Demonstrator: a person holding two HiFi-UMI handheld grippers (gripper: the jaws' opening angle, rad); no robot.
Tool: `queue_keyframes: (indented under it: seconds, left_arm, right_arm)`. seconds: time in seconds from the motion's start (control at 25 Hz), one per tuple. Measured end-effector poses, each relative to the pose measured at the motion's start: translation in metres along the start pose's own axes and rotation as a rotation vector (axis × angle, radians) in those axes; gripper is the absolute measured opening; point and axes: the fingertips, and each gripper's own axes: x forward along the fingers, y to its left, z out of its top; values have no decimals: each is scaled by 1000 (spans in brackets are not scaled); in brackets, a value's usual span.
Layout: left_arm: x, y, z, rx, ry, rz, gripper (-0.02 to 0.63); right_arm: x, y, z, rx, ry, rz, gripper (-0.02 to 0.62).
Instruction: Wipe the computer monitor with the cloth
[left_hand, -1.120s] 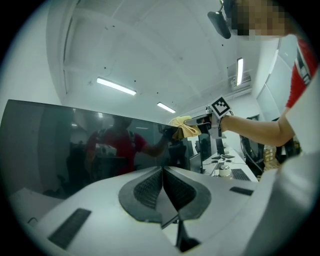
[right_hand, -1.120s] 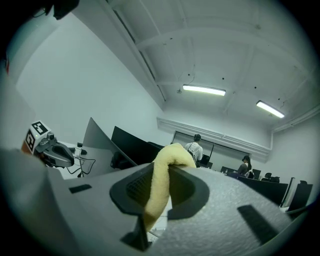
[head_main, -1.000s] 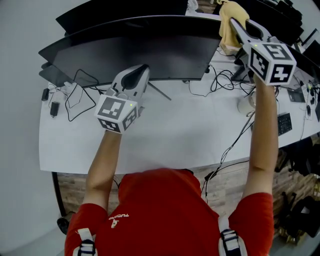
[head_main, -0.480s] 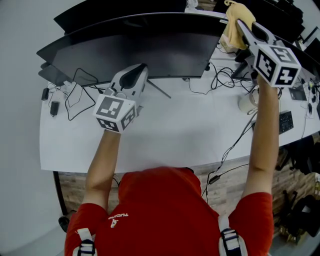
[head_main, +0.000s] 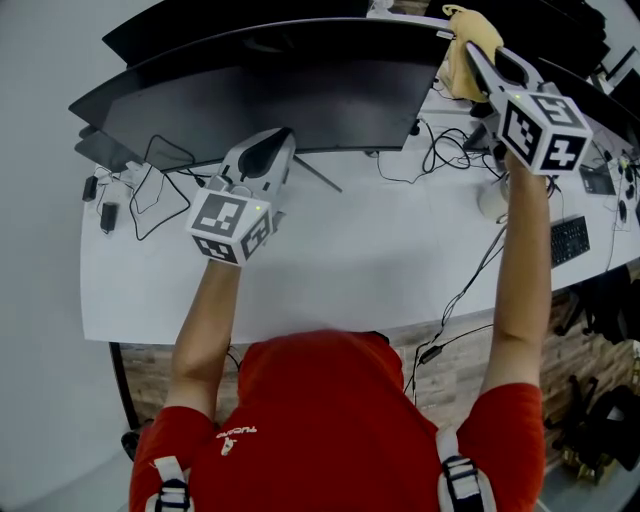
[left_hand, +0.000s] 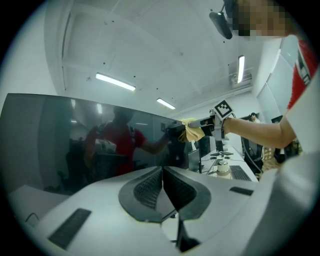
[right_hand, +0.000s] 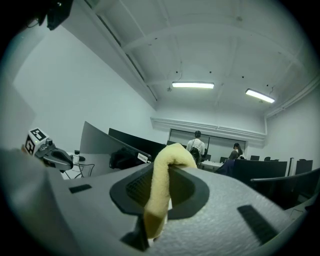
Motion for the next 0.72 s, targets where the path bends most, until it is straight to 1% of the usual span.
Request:
queue_keyframes:
  seconds: [0.08,0.2,0.36,0.48,0.72]
  left_arm:
    - [-1,1,-1,0,3,1,11]
    - [-2,0,-2,-1,4,-2,11]
    - [-1,-1,-3,-8,7,-8,11]
    - [-2,-1,-4,-9,10,-11,11]
    - [-4,2,-9,-16,14,-7,11]
  right_arm:
    - [0,3,0,-14,-7,-2,60]
    - [-2,9,5,-71,-27,-9,60]
    - [-1,16,5,-141,-15,-18,60]
    - [3,20,0,-141,-1,-12,60]
    - [9,26,-23,-118,37,-11,60]
